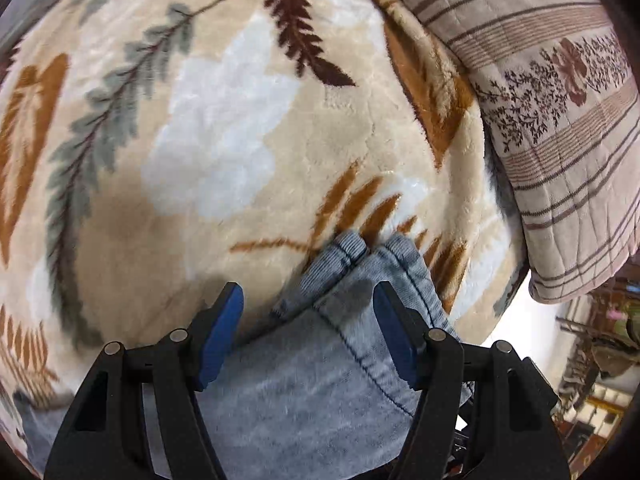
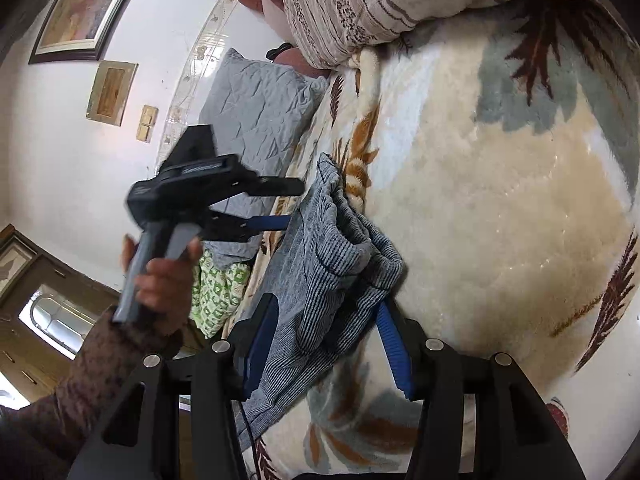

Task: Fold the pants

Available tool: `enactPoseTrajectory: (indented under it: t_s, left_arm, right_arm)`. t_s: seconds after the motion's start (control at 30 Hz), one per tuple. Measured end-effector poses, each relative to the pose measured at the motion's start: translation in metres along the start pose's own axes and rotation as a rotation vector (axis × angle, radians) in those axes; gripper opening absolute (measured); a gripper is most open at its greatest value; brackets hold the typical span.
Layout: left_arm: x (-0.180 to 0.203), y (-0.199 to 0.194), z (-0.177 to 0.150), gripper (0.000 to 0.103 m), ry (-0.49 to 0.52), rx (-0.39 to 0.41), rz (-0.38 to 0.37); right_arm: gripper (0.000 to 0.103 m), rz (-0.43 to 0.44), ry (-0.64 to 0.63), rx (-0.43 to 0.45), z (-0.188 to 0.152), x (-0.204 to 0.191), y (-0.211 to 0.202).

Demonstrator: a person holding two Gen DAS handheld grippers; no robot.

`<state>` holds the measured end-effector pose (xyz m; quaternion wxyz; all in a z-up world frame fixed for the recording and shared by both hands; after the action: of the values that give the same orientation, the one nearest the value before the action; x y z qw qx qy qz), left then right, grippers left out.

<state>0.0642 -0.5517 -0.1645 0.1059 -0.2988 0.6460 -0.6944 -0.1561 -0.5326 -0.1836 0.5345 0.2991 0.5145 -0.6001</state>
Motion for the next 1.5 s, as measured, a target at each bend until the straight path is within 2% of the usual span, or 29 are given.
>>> enactPoseTrajectory:
  t_s: [0.1, 0.17, 0.23, 0.43, 0.5, 0.57, 0.63, 0.7, 0.77, 0.87, 1.13, 1.23, 1.37, 1.5]
  left_arm:
    - [0.003, 0.010, -0.001, 0.068, 0.048, -0.051, -0.037]
    - [0.008, 0.015, -0.003, 0.078, 0.097, -0.065, -0.051]
    - [0.016, 0.018, -0.004, 0.083, 0.150, -0.060, -0.065]
    - [0.043, 0.023, -0.002, 0.083, 0.269, -0.056, -0.084]
    - [0.054, 0.022, -0.003, 0.082, 0.316, -0.040, -0.093]
    - [0.067, 0.025, -0.004, 0.076, 0.358, -0.012, -0.078]
    - [0.067, 0.028, -0.010, 0.070, 0.380, 0.013, -0.044]
    - [0.069, 0.030, -0.013, 0.059, 0.382, 0.049, -0.020]
    - [0.068, 0.026, -0.020, 0.040, 0.373, 0.087, -0.015]
    - [0.071, 0.015, -0.028, 0.020, 0.381, 0.139, 0.011]
    - [0.072, -0.030, -0.047, 0.017, 0.344, 0.227, -0.051]
    - [0.073, -0.045, -0.054, 0.017, 0.335, 0.253, -0.044]
    - [0.044, -0.079, -0.057, 0.017, 0.316, 0.285, -0.040]
    - [0.025, -0.093, -0.068, 0.017, 0.280, 0.315, -0.031]
  right_arm:
    - [0.053, 0.018, 0.001, 0.008, 0.001, 0.002, -0.001]
    - [0.054, 0.035, -0.001, 0.014, 0.002, 0.001, -0.001]
    - [0.056, 0.062, -0.001, 0.018, 0.003, -0.002, -0.001]
    - [0.055, 0.133, 0.003, 0.024, 0.004, -0.007, -0.002]
    - [0.052, 0.140, 0.002, 0.028, 0.006, -0.007, -0.001]
    - [0.042, 0.132, 0.000, 0.031, 0.008, -0.006, 0.002]
    - [0.023, 0.116, 0.015, 0.028, 0.012, -0.001, 0.007]
    - [0.021, 0.122, 0.035, 0.034, 0.013, 0.001, 0.008]
    - [0.023, 0.112, 0.027, 0.033, 0.013, -0.002, 0.008]
    - [0.024, 0.099, 0.027, 0.024, 0.013, -0.005, 0.008]
    - [0.024, 0.061, -0.037, 0.009, 0.015, -0.023, 0.006]
    - [0.024, 0.041, -0.096, 0.003, 0.017, -0.037, 0.006]
    - [0.024, 0.012, -0.194, -0.004, 0.017, -0.062, 0.007]
    - [0.024, -0.008, -0.296, -0.027, 0.009, -0.093, 0.013]
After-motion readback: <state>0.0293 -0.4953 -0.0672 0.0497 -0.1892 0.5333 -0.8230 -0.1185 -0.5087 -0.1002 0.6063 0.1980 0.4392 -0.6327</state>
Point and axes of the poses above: each gripper's, at about its wrist camera, not at the fingertips, and y roughly the way its jaws point, x to its right, z to its top, the point moved 9 cm from there along y, roughly the way its jaws point, and after that the axes turned 2 degrees about x, right-handed, at the moved point
